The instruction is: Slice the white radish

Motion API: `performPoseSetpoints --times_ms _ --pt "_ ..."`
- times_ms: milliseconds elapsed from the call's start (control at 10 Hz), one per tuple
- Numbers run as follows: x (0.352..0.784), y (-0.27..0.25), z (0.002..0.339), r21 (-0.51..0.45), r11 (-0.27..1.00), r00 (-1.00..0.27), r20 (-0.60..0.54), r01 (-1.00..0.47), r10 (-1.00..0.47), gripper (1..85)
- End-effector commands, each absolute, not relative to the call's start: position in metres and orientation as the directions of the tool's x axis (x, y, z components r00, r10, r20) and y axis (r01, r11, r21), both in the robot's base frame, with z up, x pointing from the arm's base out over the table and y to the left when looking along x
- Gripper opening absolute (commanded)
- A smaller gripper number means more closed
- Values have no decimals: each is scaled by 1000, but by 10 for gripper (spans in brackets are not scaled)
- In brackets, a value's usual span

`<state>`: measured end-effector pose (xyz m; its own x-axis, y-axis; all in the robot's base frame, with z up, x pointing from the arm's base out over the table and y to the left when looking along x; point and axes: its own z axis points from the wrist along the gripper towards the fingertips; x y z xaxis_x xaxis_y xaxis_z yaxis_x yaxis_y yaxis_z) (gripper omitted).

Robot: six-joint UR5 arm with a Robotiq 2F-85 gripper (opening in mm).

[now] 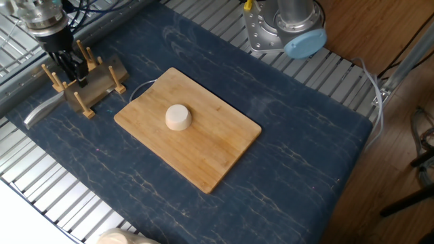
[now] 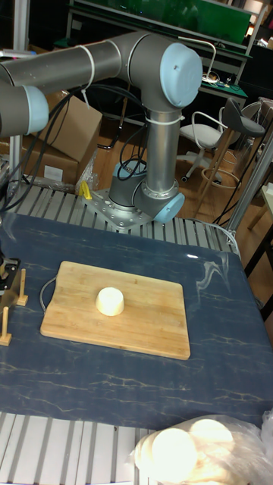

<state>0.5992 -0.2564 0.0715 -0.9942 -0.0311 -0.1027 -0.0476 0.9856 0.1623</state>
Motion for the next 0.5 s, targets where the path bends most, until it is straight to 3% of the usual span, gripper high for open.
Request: performPoseSetpoints --times_ms 0,100,300,400 --pt "606 -254 72 177 984 -992 -122 -31 -9 367" --pt "606 -251 71 190 982 -993 -120 -9 14 313" --pt "606 -255 69 176 984 -993 -108 36 56 37" --pt "607 -253 68 176 983 -992 -108 45 65 10"
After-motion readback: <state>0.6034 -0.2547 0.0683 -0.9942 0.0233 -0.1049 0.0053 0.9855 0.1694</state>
